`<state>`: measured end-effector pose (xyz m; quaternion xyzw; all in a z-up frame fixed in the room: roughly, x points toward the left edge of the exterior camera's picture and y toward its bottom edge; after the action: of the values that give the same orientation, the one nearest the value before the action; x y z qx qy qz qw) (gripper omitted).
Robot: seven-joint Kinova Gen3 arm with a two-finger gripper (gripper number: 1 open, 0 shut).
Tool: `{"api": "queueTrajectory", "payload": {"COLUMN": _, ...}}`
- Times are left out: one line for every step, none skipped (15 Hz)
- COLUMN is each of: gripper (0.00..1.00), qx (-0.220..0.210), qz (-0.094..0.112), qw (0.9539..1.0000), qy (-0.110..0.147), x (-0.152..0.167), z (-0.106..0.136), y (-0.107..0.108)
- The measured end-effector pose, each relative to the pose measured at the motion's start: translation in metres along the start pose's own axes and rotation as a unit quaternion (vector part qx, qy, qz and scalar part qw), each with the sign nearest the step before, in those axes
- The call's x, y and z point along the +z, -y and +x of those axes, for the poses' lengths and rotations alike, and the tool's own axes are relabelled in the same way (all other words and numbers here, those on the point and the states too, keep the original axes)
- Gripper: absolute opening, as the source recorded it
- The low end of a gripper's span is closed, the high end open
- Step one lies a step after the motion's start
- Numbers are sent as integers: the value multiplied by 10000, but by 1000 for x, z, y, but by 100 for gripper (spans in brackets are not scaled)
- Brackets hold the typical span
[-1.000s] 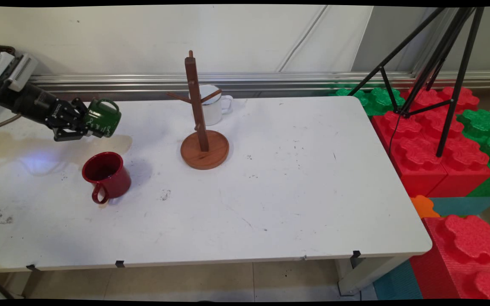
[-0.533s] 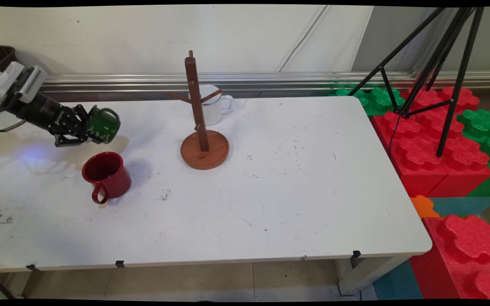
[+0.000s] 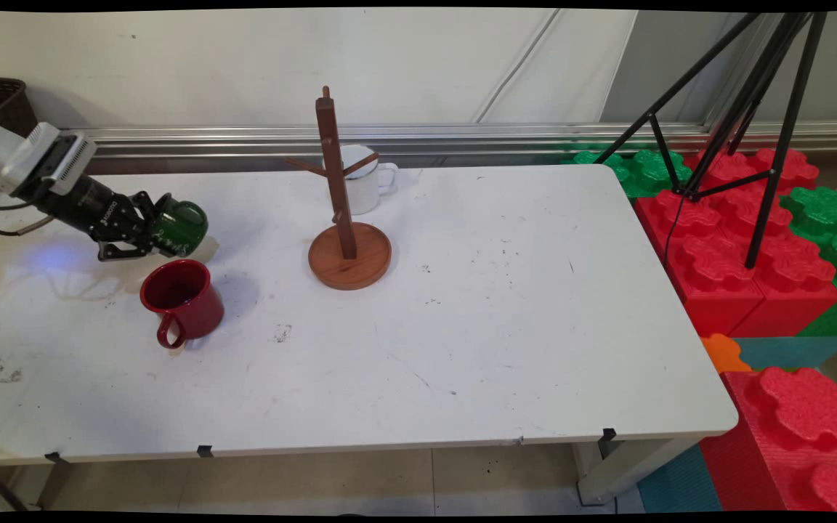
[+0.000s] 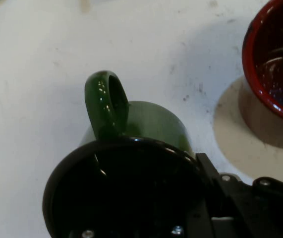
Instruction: Place the picked object on the table
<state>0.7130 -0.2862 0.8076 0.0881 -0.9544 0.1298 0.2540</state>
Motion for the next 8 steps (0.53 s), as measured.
{"api": "queueTrajectory", "payload": {"gripper": 0, "qx": 15, "qz": -10, "qw": 10000, "qy": 26, "x": 1, "z": 0, "y": 0}}
{"api": "queueTrajectory", "payload": {"gripper": 0, "qx": 35, "qz": -26, "qw": 10000, "qy": 62, "x": 3, "z": 0, "y": 0}}
{"api": "queueTrajectory", "payload": {"gripper": 0, "qx": 59, "qz": -43, "qw": 9999, "qy": 100, "x": 5, "z": 0, "y": -1}}
{"api": "queueTrajectory", "payload": {"gripper": 0, "qx": 77, "qz": -59, "qw": 9999, "qy": 136, "x": 7, "z": 0, "y": -1}}
{"api": "queueTrajectory", "payload": {"gripper": 0, "qx": 96, "qz": -72, "qw": 9998, "qy": 165, "x": 9, "z": 0, "y": -1}}
{"api": "queueTrajectory", "payload": {"gripper": 0, "qx": 107, "qz": -79, "qw": 9997, "qy": 184, "x": 10, "z": 0, "y": -1}}
{"api": "queueTrajectory", "payload": {"gripper": 0, "qx": 123, "qz": -89, "qw": 9997, "qy": 211, "x": 11, "z": 0, "y": -1}}
{"api": "queueTrajectory", "payload": {"gripper": 0, "qx": 142, "qz": -99, "qw": 9996, "qy": 240, "x": 12, "z": 0, "y": -1}}
